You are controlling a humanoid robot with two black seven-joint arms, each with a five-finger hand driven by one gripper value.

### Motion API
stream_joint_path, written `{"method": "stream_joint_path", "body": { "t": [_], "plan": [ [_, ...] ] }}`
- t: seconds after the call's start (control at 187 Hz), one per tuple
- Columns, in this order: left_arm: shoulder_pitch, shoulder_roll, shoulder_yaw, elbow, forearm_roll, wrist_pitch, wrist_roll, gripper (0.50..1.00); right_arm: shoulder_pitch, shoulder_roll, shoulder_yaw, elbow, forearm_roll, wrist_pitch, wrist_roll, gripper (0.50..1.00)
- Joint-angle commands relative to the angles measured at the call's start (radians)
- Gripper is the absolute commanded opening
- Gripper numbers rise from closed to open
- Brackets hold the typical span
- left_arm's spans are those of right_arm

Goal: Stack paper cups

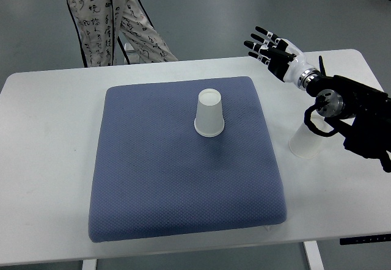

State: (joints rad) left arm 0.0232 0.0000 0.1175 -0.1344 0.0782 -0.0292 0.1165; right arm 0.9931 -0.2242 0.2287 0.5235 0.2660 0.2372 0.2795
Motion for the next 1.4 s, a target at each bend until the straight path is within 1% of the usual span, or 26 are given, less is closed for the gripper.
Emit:
{"method": "stream_joint_path", "body": {
  "t": [0.0, 0.08, 0.235, 0.31, 0.407, 0.53, 0.631, 0.706, 0.787, 0.883, 0.985, 1.135, 1.231, 1.322, 1.397],
  "plan": [
    [0.0, 0.0, 0.001, 0.003, 0.0, 0.0, 0.0, 1.0, -0.001, -0.01, -0.012, 0.0, -0.031, 0.021, 0.001, 0.915],
    [0.0, 0.0, -0.001, 0.001, 0.0, -0.001, 0.0, 1.0, -0.002, -0.046, -0.005, 0.001, -0.12, 0.044, 0.001, 0.915],
    [0.0, 0.0, -0.002, -0.002, 0.0, 0.0, 0.0, 1.0, 0.002, -0.08, -0.008, 0.003, -0.246, 0.045, 0.001, 0.915],
    [0.0, 0.0, -0.002, -0.002, 0.0, 0.0, 0.0, 1.0, 0.007, -0.101, -0.015, 0.004, -0.326, 0.057, 0.001, 0.915],
    [0.0, 0.0, -0.002, -0.001, 0.0, -0.001, 0.0, 1.0, 0.052, -0.129, -0.02, 0.004, -0.488, 0.1, 0.001, 0.915],
    [0.0, 0.0, -0.002, -0.002, 0.0, 0.0, 0.0, 1.0, 0.09, -0.178, -0.042, 0.004, -0.636, 0.151, 0.001, 0.915],
    [0.0, 0.0, -0.001, -0.001, 0.0, 0.0, 0.0, 1.0, 0.134, -0.216, -0.123, 0.015, -0.711, 0.221, 0.0, 0.915],
    [-0.002, 0.0, -0.001, -0.001, 0.0, 0.0, 0.0, 1.0, 0.17, -0.241, -0.201, 0.029, -0.755, 0.252, 0.0, 0.915],
    [-0.002, 0.0, -0.001, -0.001, 0.0, 0.0, 0.0, 1.0, 0.205, -0.268, -0.276, 0.069, -0.824, 0.257, 0.001, 0.915],
    [-0.002, 0.0, -0.001, -0.001, 0.0, 0.0, 0.0, 1.0, 0.248, -0.317, -0.35, 0.167, -0.958, 0.248, 0.006, 0.915],
    [-0.002, 0.0, -0.001, -0.001, 0.0, 0.0, 0.0, 1.0, 0.276, -0.353, -0.394, 0.231, -1.074, 0.248, 0.007, 0.913],
    [-0.002, 0.0, -0.001, -0.001, 0.0, 0.0, 0.0, 1.0, 0.303, -0.429, -0.495, 0.358, -1.237, 0.251, 0.007, 0.913],
    [-0.002, 0.0, -0.001, -0.001, 0.0, 0.0, 0.0, 1.0, 0.309, -0.448, -0.537, 0.375, -1.298, 0.248, 0.009, 0.913],
    [-0.002, 0.0, -0.001, -0.001, 0.0, 0.0, 0.0, 1.0, 0.308, -0.449, -0.542, 0.375, -1.303, 0.246, 0.009, 0.913],
    [-0.002, 0.0, -0.001, -0.001, 0.0, 0.0, 0.0, 1.0, 0.299, -0.442, -0.542, 0.372, -1.306, 0.226, 0.007, 0.913]
  ]
}}
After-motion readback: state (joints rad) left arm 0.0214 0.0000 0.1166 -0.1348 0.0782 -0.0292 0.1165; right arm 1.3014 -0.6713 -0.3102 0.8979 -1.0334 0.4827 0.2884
